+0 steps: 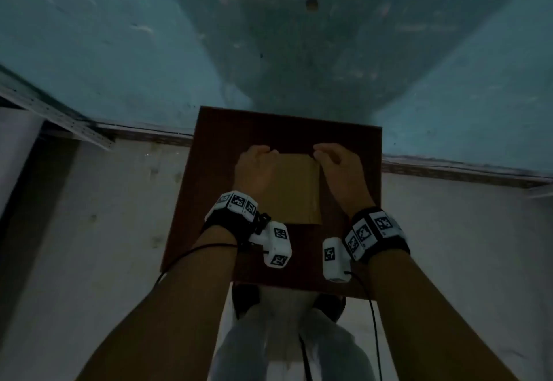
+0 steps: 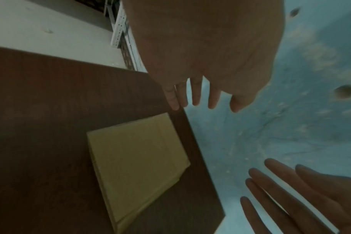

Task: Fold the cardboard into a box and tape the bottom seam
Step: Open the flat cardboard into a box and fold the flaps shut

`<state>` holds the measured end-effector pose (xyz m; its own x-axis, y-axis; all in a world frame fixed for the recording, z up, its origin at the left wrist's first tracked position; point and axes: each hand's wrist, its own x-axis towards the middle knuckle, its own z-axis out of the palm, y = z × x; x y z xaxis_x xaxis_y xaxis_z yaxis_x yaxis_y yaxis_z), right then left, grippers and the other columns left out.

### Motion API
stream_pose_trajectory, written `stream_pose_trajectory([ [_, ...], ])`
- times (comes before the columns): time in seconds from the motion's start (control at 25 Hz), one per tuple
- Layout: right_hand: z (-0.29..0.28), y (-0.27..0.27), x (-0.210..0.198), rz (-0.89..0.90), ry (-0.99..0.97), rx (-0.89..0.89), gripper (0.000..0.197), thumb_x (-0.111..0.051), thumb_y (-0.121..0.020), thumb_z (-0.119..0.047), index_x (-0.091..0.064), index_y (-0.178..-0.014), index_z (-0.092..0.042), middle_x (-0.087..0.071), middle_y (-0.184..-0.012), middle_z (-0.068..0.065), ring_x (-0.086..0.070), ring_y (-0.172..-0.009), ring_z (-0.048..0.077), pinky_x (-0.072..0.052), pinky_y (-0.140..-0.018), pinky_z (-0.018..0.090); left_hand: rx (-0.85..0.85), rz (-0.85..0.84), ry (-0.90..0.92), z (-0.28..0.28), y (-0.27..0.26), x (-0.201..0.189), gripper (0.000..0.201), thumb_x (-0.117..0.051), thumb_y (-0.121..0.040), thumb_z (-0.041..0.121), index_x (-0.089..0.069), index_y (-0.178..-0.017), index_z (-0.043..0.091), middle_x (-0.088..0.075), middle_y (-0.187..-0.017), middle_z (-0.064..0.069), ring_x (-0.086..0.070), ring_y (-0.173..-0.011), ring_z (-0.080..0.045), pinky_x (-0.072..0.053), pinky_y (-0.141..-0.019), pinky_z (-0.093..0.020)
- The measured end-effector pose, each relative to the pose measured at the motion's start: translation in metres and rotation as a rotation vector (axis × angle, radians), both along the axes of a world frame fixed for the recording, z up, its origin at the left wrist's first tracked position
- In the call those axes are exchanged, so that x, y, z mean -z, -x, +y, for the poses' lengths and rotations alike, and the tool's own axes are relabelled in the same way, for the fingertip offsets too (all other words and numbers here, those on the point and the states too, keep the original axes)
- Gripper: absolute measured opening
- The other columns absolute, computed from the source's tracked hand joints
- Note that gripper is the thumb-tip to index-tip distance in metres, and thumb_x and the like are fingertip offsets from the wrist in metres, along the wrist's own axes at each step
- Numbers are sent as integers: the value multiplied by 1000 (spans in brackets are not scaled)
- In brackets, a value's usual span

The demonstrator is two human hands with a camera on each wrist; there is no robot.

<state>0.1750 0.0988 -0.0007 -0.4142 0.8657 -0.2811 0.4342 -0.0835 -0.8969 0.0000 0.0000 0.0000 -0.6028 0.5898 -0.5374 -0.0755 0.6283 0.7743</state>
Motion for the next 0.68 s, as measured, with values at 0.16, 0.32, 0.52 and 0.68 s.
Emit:
stream_pose_trajectory([
  [0.16, -1, -6, 57, -84, -10, 13, 32, -61, -110, -27, -75, -134, -11, -74, -131, 4, -68, -115, 10, -47, -86, 7, 11, 55, 68, -5, -2, 51, 34, -51, -110, 24, -67, -137, 9, -68, -130, -11, -67, -115, -29, -53, -94, -35],
  [0.32, -9, -21, 117, -155, -8, 62, 32, -59, -109, -25, -75, -133, -10, -72, -129, 3, -64, -113, 12, -43, -80, 9, 34, 206, 218, -17, -11, 112, 54, -45, -94, 28, -67, -138, 8, -61, -146, -20, -56, -135, -41, -49, -112, -50],
  [0.52, -25, -29, 169, -150, 69, 75, 40, -63, -103, -41, -75, -132, -17, -64, -132, 3, -64, -119, 18, -56, -93, 33, -60, 227, 222, -31, -21, 175, 19, -58, -93, 27, -71, -99, 15, -62, -130, -15, -65, -115, -36, -58, -93, -44],
  [0.68, -30, -29, 203, -155, 47, 54, 36, -68, -104, -36, -75, -133, -16, -55, -128, 5, -59, -117, 19, -52, -91, 28, -134, 218, 119, -29, -28, 203, 8, -70, -90, 23, -63, -93, 19, -62, -124, -9, -65, -107, -28, -56, -88, -41],
])
